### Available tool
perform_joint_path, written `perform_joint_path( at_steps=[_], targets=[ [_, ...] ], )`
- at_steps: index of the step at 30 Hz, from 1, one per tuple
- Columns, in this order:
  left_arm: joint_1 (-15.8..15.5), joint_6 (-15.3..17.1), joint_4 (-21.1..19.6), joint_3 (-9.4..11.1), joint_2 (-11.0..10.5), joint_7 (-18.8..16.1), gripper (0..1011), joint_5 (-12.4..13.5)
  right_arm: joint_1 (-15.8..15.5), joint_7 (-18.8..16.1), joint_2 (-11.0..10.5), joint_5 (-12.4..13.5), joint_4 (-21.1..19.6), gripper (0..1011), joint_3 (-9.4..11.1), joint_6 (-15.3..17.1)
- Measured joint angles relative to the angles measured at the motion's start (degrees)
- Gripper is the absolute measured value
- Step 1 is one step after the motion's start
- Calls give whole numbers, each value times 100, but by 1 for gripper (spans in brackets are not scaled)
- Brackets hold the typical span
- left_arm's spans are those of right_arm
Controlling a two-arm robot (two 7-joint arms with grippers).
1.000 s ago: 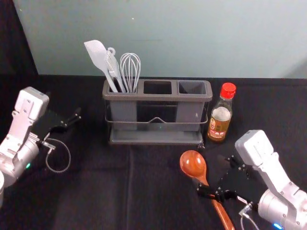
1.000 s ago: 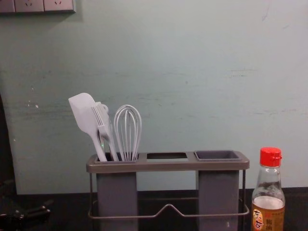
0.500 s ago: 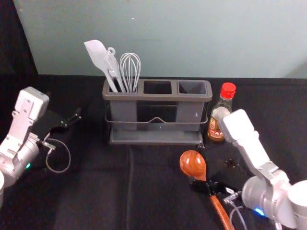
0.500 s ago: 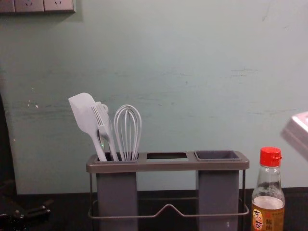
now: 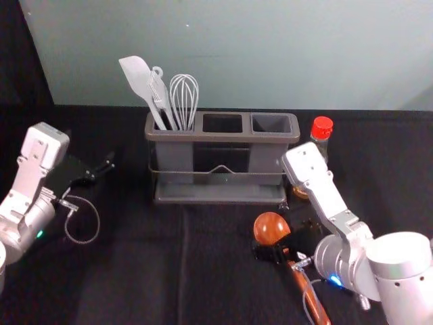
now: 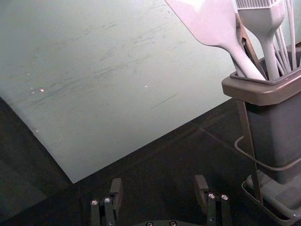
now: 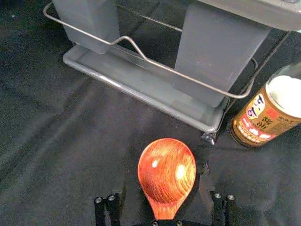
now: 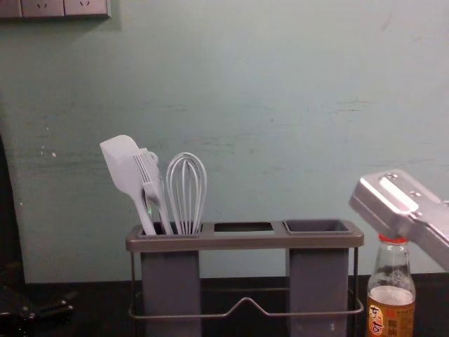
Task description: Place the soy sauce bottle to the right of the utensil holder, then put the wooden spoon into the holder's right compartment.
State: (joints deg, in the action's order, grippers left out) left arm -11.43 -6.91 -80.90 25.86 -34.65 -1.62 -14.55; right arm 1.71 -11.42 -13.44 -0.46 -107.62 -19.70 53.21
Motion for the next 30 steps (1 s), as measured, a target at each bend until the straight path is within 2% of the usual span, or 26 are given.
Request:
perform_joint_path(
  at_steps=[15, 30],
  targets=[
    [0, 0, 0, 0, 0, 0, 1005, 0, 235, 29, 292, -264, 359, 1002, -71, 37],
    [0, 0, 0, 0, 0, 0, 1005, 0, 412, -145, 482, -331, 756, 1002, 99, 23]
  ],
)
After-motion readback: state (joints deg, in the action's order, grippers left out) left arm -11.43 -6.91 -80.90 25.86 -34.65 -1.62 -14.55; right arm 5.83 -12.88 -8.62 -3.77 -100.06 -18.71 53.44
